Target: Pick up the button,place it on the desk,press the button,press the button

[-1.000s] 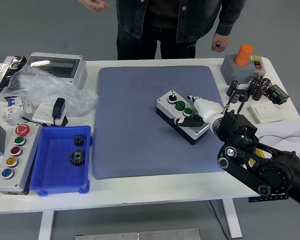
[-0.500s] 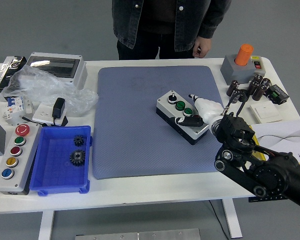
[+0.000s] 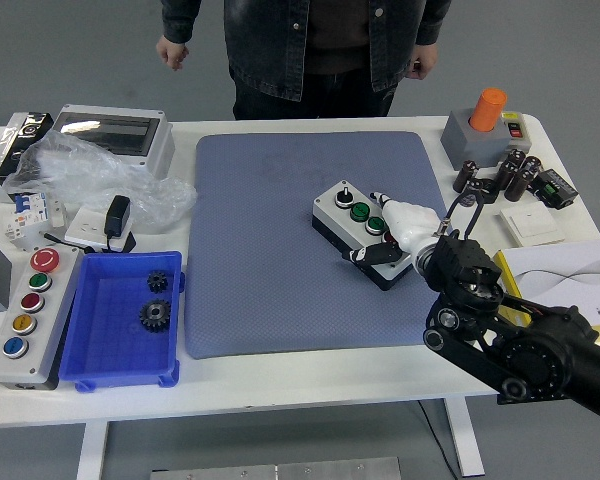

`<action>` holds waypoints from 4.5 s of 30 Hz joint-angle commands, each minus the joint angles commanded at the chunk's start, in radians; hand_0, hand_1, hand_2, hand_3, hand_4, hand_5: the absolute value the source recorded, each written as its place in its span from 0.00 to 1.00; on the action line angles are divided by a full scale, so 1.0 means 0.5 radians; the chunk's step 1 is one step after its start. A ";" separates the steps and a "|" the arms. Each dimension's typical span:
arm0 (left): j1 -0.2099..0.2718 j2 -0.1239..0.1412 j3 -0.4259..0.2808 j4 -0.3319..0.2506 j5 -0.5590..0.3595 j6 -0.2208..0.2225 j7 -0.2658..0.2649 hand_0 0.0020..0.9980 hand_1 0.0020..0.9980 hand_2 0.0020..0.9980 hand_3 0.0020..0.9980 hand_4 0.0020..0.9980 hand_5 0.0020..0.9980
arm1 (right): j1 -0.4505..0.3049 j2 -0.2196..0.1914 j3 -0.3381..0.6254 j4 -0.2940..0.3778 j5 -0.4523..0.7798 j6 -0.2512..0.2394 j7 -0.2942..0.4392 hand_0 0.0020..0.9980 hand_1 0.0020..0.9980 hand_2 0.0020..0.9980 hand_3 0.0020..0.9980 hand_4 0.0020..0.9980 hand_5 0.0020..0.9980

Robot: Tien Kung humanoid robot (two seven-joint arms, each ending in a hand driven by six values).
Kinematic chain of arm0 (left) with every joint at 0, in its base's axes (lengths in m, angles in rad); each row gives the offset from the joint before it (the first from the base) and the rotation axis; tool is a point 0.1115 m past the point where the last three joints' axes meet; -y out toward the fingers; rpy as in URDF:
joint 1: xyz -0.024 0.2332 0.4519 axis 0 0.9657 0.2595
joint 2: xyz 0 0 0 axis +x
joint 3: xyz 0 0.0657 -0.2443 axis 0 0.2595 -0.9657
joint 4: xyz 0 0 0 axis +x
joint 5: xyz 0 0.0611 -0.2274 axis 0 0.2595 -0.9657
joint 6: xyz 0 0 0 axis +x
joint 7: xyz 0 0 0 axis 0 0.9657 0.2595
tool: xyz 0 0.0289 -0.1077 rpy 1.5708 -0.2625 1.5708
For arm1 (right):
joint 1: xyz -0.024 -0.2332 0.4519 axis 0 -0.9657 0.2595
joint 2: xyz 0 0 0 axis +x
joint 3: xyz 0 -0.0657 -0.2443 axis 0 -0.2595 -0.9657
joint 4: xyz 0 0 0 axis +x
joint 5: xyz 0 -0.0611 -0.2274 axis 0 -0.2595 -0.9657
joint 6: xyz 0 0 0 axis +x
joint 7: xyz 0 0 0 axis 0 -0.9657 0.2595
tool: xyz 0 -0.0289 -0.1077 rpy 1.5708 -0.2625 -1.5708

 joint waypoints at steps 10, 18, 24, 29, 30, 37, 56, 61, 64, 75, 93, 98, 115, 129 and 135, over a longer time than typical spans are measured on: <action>0.001 0.001 0.001 -0.002 0.004 0.003 -0.006 0.67 0.70 0.61 0.63 0.61 0.31 | 0.004 0.000 -0.025 -0.002 -0.055 -0.039 0.000 0.36 0.53 0.56 0.66 0.90 0.39; 0.002 0.003 -0.013 -0.004 0.017 0.007 -0.010 0.67 0.70 0.61 0.63 0.61 0.32 | 0.001 0.006 -0.044 -0.009 -0.069 -0.059 0.000 0.29 0.48 0.50 0.52 0.76 0.32; 0.001 0.002 -0.024 -0.005 0.029 0.013 -0.016 0.67 0.70 0.61 0.63 0.61 0.33 | -0.001 0.008 -0.048 -0.017 -0.074 -0.078 0.000 0.25 0.47 0.48 0.47 0.68 0.30; 0.001 0.002 -0.041 -0.007 0.044 0.016 -0.020 0.67 0.70 0.62 0.63 0.61 0.34 | -0.003 0.009 -0.055 -0.022 -0.088 -0.094 0.000 0.24 0.46 0.47 0.40 0.64 0.26; 0.000 0.003 -0.042 -0.007 0.045 0.016 -0.020 0.67 0.70 0.62 0.64 0.61 0.34 | -0.002 0.009 -0.057 -0.021 -0.092 -0.098 0.000 0.24 0.45 0.45 0.38 0.64 0.27; -0.001 0.001 -0.046 -0.006 0.044 0.024 -0.028 0.67 0.70 0.62 0.64 0.61 0.34 | 0.003 -0.001 -0.070 0.002 -0.123 -0.152 0.000 0.23 0.44 0.44 0.36 0.63 0.27; -0.012 0.002 -0.048 -0.001 0.031 0.036 -0.037 0.67 0.70 0.62 0.64 0.62 0.37 | 0.240 -0.235 -0.459 0.177 -0.211 -0.411 0.197 0.22 0.41 0.40 0.34 0.52 0.04; -0.016 0.003 -0.040 0.002 0.018 0.036 -0.037 0.67 0.70 0.62 0.64 0.62 0.37 | 0.357 -0.306 -0.642 0.233 -0.240 -0.507 0.392 0.24 0.41 0.39 0.34 0.54 0.07; -0.018 0.003 -0.042 0.001 0.019 0.036 -0.037 0.67 0.70 0.62 0.64 0.62 0.37 | 0.416 -0.330 -0.743 0.251 -0.226 -0.543 0.498 0.24 0.41 0.39 0.34 0.54 0.07; -0.021 0.004 -0.032 0.000 0.021 0.036 -0.037 0.67 0.70 0.62 0.64 0.62 0.37 | 0.555 -0.311 -0.950 0.097 -0.183 -0.573 0.809 0.30 0.42 0.40 0.35 0.51 0.06; -0.027 0.008 -0.016 0.000 0.013 0.037 -0.038 0.67 0.70 0.62 0.64 0.62 0.38 | 0.661 -0.208 -1.116 -0.229 -0.184 -0.564 1.058 0.48 0.54 0.50 0.35 0.49 0.05; -0.027 0.006 -0.016 -0.001 0.012 0.037 -0.038 0.67 0.70 0.62 0.64 0.62 0.38 | 0.664 -0.201 -1.129 -0.262 -0.167 -0.554 1.065 0.49 0.53 0.51 0.36 0.49 0.05; -0.034 0.004 -0.018 -0.002 0.015 0.037 -0.037 0.67 0.70 0.62 0.64 0.62 0.38 | 0.644 -0.173 -1.137 -0.343 -0.102 -0.539 1.074 0.51 0.57 0.57 0.36 0.50 0.06; -0.039 0.003 -0.013 -0.003 0.010 0.036 -0.037 0.67 0.70 0.62 0.64 0.62 0.38 | 0.642 -0.165 -1.122 -0.355 -0.078 -0.515 1.071 0.52 0.59 0.61 0.36 0.50 0.07; -0.035 0.003 0.000 0.000 -0.005 0.036 -0.036 0.67 0.70 0.62 0.64 0.62 0.38 | 0.639 -0.164 -1.103 -0.348 -0.082 -0.478 1.066 0.53 0.60 0.63 0.38 0.52 0.07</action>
